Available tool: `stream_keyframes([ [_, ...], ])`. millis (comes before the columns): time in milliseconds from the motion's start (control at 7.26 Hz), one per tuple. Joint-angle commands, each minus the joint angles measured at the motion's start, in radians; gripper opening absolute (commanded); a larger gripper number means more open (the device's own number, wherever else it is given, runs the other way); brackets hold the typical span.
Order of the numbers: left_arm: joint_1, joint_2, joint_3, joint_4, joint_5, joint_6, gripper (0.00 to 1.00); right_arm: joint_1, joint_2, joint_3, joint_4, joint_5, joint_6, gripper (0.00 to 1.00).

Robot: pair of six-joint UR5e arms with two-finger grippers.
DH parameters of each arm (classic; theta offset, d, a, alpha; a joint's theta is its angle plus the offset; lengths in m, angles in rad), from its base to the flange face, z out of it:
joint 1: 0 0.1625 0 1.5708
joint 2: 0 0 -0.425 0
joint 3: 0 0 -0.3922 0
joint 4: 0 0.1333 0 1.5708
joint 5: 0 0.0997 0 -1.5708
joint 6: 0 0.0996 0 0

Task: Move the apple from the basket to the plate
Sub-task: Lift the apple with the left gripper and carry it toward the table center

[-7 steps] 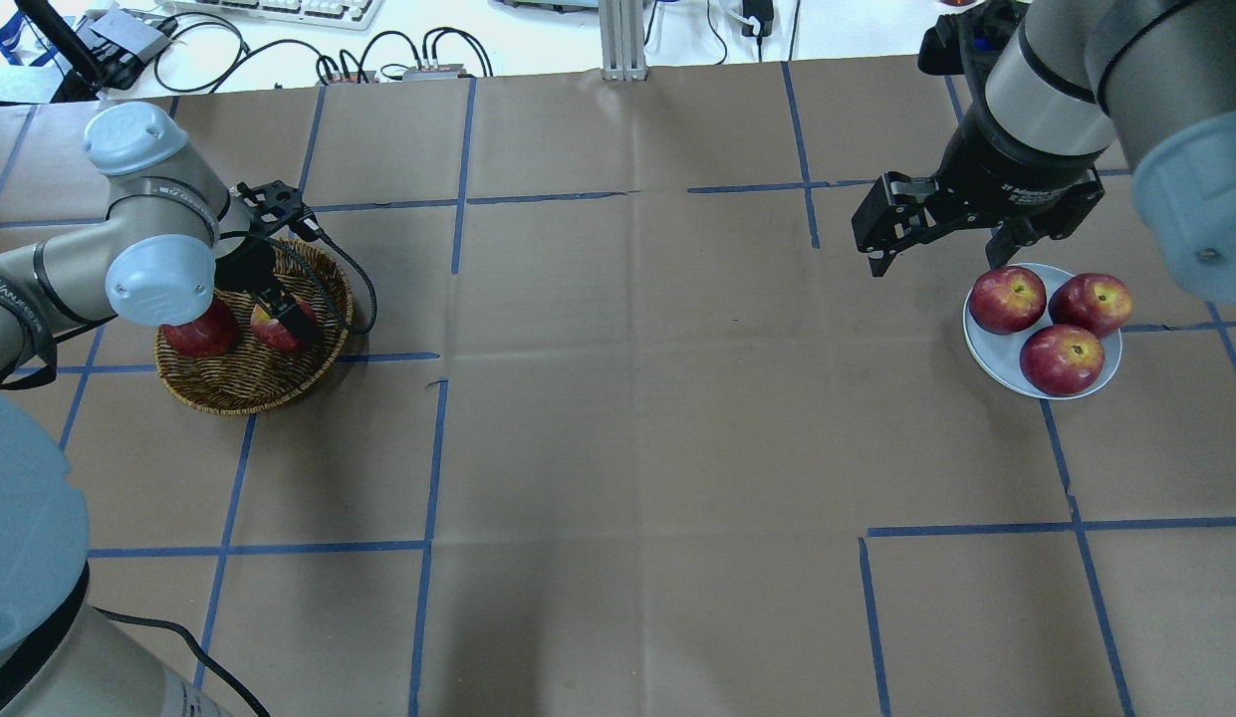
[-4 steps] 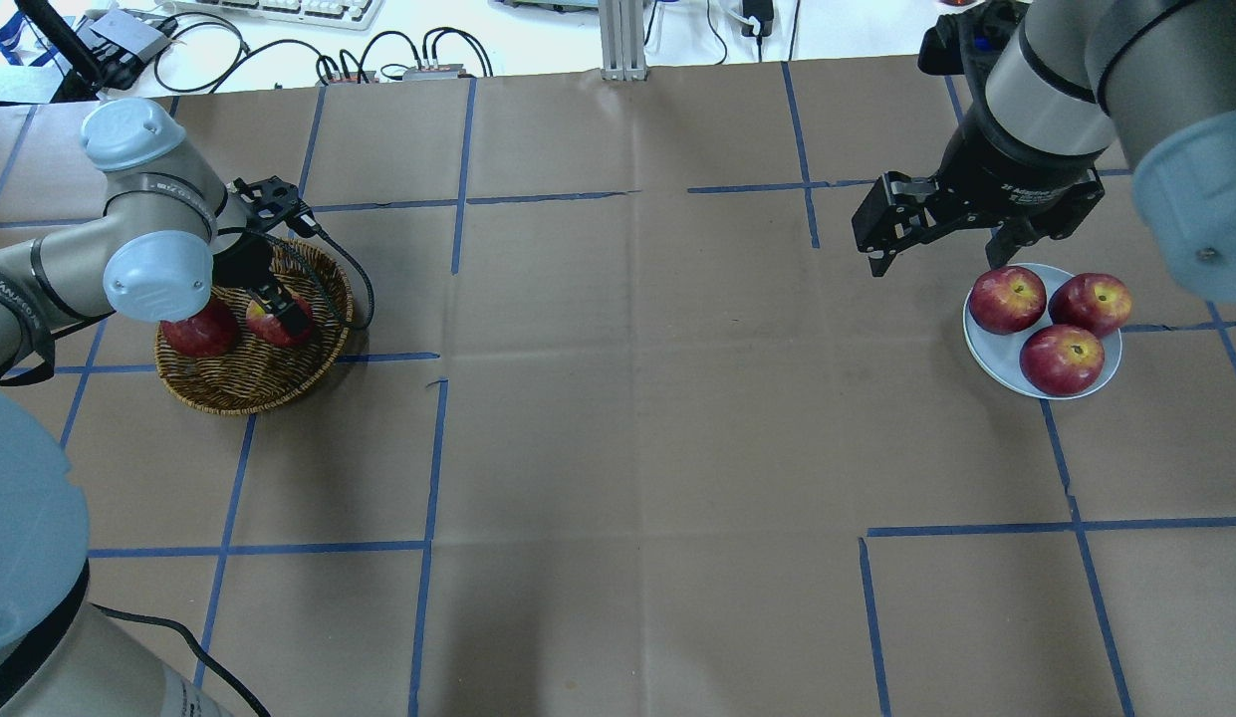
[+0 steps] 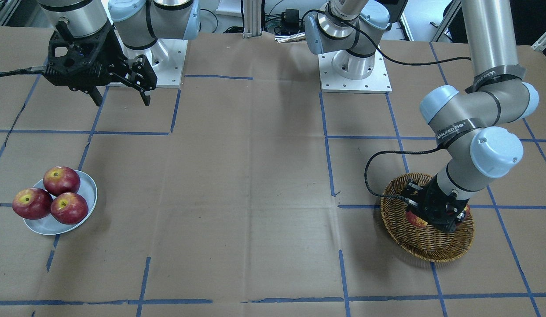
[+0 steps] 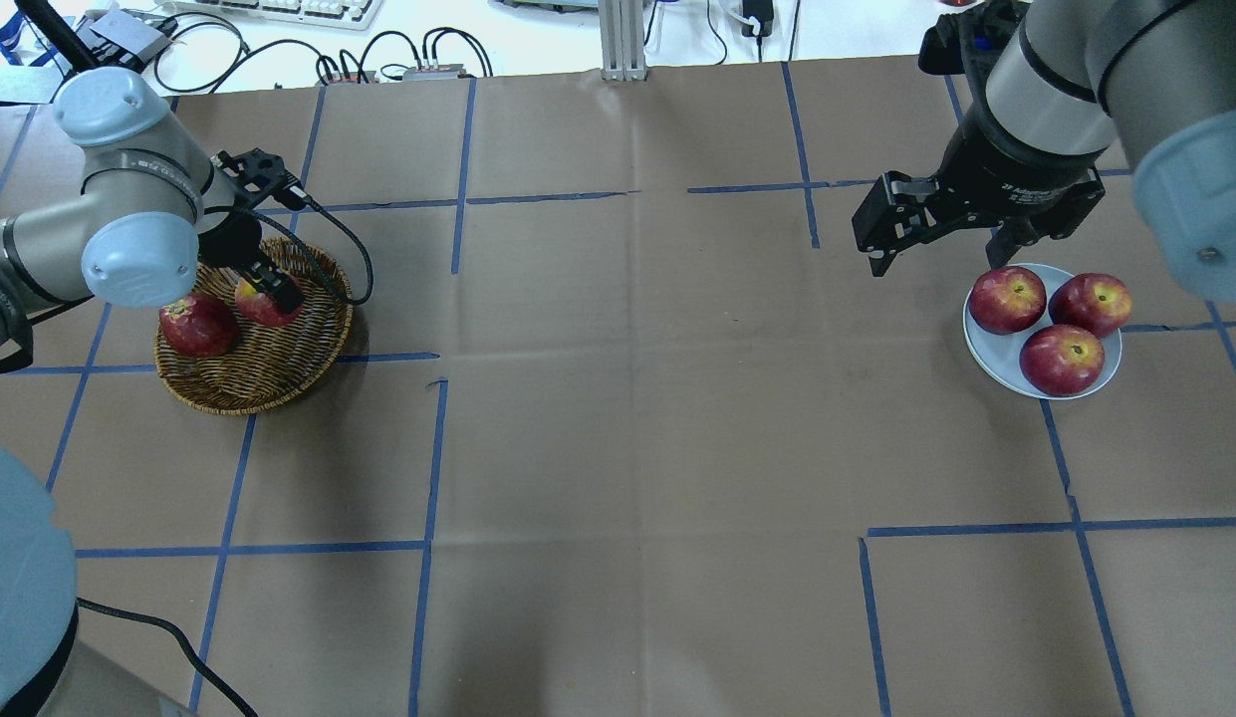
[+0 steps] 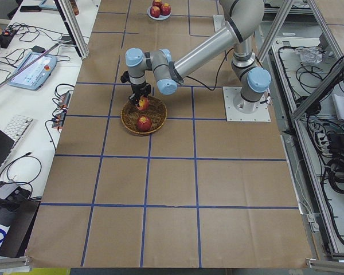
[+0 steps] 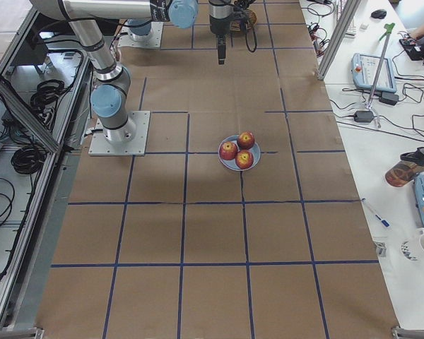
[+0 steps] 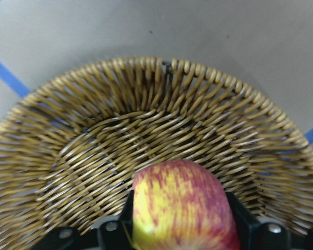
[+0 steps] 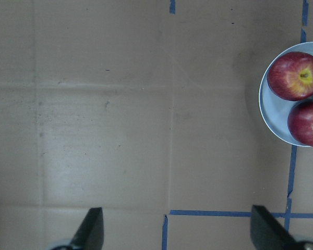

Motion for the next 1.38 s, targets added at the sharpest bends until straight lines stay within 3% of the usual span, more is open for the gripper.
stream_keyframes([
  [0, -0.098, 0.076, 0.005, -0.071, -0.003, -0.260, 0.00, 0.001, -0.001, 0.000, 0.000, 0.000, 0.000, 1.00],
  [413, -0.334, 0.106, 0.010, -0.110, -0.018, -0.747, 0.01, 0.001, -0.001, 0.000, 0.000, 0.000, 0.000, 1.00],
  [826, -0.541, 0.013, 0.055, -0.082, -0.110, -1.165, 0.01, -0.001, -0.001, 0.000, 0.002, -0.002, 0.000, 1.00],
  [1239, -0.632, -0.123, 0.160, -0.062, -0.098, -1.201, 0.02, -0.001, -0.002, 0.000, 0.002, 0.000, 0.000, 1.00],
])
